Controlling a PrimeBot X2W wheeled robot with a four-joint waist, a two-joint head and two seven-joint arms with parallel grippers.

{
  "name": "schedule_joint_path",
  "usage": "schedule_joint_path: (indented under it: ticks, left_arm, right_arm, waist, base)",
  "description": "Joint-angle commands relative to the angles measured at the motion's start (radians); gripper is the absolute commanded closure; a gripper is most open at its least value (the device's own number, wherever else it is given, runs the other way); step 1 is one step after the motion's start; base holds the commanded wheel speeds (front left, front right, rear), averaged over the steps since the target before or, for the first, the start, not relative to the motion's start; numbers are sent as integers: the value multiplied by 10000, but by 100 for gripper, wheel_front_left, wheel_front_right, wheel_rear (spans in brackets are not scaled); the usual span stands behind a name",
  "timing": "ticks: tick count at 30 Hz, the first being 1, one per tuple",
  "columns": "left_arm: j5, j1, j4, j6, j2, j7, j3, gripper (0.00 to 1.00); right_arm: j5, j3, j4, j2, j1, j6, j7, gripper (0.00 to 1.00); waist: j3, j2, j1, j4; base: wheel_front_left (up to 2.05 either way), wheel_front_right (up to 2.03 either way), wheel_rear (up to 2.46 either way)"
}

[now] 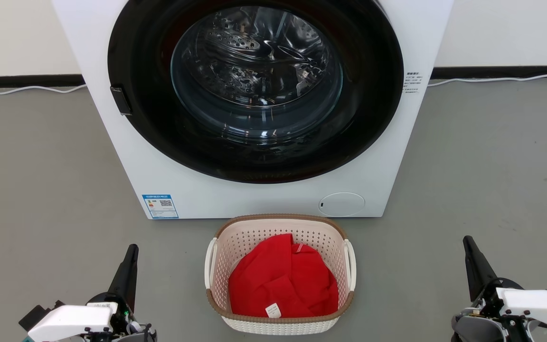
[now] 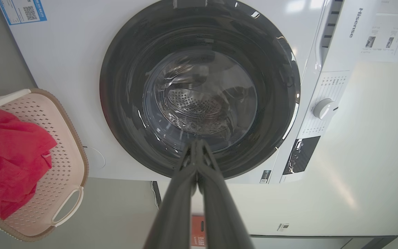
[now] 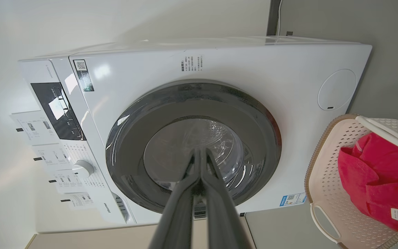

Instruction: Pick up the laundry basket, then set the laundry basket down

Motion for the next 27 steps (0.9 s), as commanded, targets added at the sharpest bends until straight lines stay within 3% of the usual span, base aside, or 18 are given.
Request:
schedule_joint_path:
  ticks: [1, 27]
  left_arm:
    - [-51, -560, -290, -98, 129, 60, 305, 100]
    - [-51, -560, -290, -98, 129, 60, 305, 100]
  right_arm:
    - [68, 194, -317, -45, -432, 73, 77, 100]
    - [68, 194, -317, -45, -432, 73, 77, 100]
  waist:
    - [0, 0, 0, 0]
    - [0, 0, 0, 0]
  base:
    - [0, 0, 0]
    - [0, 0, 0]
